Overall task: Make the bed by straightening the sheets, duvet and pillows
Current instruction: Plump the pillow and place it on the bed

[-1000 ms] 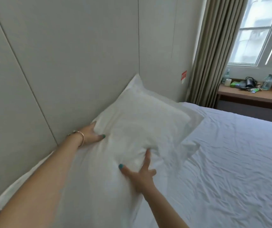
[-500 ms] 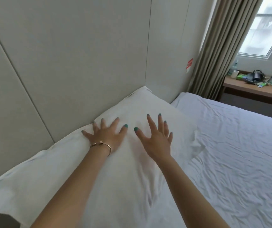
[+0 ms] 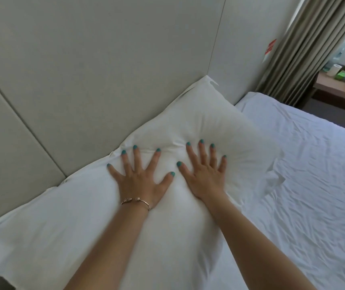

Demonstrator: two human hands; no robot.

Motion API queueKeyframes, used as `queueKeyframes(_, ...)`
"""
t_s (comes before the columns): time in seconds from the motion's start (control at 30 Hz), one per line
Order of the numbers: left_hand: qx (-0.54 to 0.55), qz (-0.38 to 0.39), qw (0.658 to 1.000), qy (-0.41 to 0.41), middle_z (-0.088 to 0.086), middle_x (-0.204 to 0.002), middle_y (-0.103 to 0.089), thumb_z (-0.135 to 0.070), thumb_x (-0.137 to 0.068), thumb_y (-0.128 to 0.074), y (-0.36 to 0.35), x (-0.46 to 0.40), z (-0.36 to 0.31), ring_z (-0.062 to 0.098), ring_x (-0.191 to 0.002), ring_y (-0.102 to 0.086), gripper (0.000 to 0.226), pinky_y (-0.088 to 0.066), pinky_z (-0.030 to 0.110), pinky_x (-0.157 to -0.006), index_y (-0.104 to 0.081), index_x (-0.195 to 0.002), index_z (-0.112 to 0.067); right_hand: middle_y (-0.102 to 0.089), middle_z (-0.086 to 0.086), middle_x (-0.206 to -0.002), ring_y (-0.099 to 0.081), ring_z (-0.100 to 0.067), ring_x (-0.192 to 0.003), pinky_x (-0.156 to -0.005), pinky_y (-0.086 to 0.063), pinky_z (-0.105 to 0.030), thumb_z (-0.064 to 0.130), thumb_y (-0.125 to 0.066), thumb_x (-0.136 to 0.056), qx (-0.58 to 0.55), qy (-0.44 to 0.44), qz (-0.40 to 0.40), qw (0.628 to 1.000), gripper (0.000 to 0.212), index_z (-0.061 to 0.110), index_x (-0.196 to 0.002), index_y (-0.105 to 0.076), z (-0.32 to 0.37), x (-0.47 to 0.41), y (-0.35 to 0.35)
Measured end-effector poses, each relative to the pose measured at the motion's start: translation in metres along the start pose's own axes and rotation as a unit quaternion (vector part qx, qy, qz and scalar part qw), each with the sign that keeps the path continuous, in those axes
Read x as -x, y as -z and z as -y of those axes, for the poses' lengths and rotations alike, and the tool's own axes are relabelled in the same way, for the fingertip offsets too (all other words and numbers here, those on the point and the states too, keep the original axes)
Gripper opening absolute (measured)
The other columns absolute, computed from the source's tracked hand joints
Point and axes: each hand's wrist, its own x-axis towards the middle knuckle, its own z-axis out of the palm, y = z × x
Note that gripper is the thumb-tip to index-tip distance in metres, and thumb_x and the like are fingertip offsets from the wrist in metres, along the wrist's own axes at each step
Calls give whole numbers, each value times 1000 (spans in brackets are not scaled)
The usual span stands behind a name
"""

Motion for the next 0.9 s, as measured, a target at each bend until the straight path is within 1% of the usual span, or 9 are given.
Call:
queueKeyframes(0.1, 3, 11, 1000, 1, 3, -160, 15, -87, -73, -2, 3, 1, -1, 36, -145, 16, 78, 9, 72, -104, 13, -143, -56, 22, 12, -160, 27, -19, -145, -115, 16, -53, 76, -8, -88, -4, -2, 6, 1000, 69, 51, -146, 19, 1, 1, 2)
queueKeyframes(0.27, 24, 65, 998, 5, 1, -161, 13, -88, -73, -3, 25, 3, 0, 33, -146, 14, 77, 6, 71, -105, 14, -142, -58, 17, 13, -161, 21, -19, -147, -116, 13, -52, 74, -10, -89, -25, -4, 10, 1000, 68, 50, -148, 13, 4, 9, 22)
queueKeyframes(0.43, 39, 115, 993, 9, -1, -161, 10, -85, -77, -9, 56, 5, -2, 30, -147, 5, 73, 0, 68, -108, 13, -141, -59, 11, 13, -162, 16, -17, -149, -118, 9, -48, 65, -14, -95, -66, 19, 10, 998, 61, 49, -150, 6, 7, 52, 33)
queueKeyframes(0.5, 32, 99, 995, 1, 0, -161, 4, -77, -84, -13, 70, 15, -5, 28, -147, 0, 69, -4, 63, -111, 7, -145, -53, 11, 14, -162, 17, -14, -148, -119, 10, -47, 63, -15, -96, -97, 26, 13, 995, 59, 50, -150, 6, 7, 71, 34)
queueKeyframes(0.57, 14, 57, 998, -20, 2, -161, -1, -67, -91, -16, 78, 35, -10, 27, -147, -3, 65, -6, 58, -114, 0, -149, -45, 12, 16, -161, 17, -12, -148, -119, 11, -45, 62, -17, -97, -125, 28, 16, 992, 58, 52, -149, 5, 3, 82, 38)
queueKeyframes(0.63, -9, 32, 999, -43, 2, -161, 0, -65, -92, -15, 82, 65, -18, 27, -147, 2, 64, -2, 56, -114, 0, -150, -43, 11, 16, -161, 17, -12, -148, -119, 11, -45, 60, -18, -97, -145, 33, 20, 989, 57, 52, -150, 3, -2, 85, 48)
queueKeyframes(0.7, -18, 20, 999, -44, 2, -161, 2, -69, -90, -14, 83, 93, -28, 28, -147, 8, 65, 3, 60, -110, 0, -149, -45, 8, 15, -162, 16, -13, -148, -119, 11, -46, 59, -21, -98, -153, 40, 28, 987, 56, 51, -150, 0, -4, 84, 60)
queueKeyframes(0.77, -11, 15, 1000, -11, 3, -161, 4, -73, -87, -13, 83, 105, -34, 29, -146, 11, 68, 5, 66, -106, 0, -148, -49, 7, 13, -162, 14, -17, -149, -118, 10, -49, 56, -23, -99, -140, 62, 32, 988, 56, 51, -150, -1, -5, 79, 70)
queueKeyframes(0.9, 0, 14, 996, 84, 8, -161, 7, -74, -85, -8, 81, 99, -40, 28, -147, 12, 68, 3, 72, -105, 2, -148, -50, 4, 13, -163, 9, -21, -150, -117, 4, -57, 56, -21, -100, -69, 153, 28, 985, 54, 51, -150, -1, -10, 66, 78)
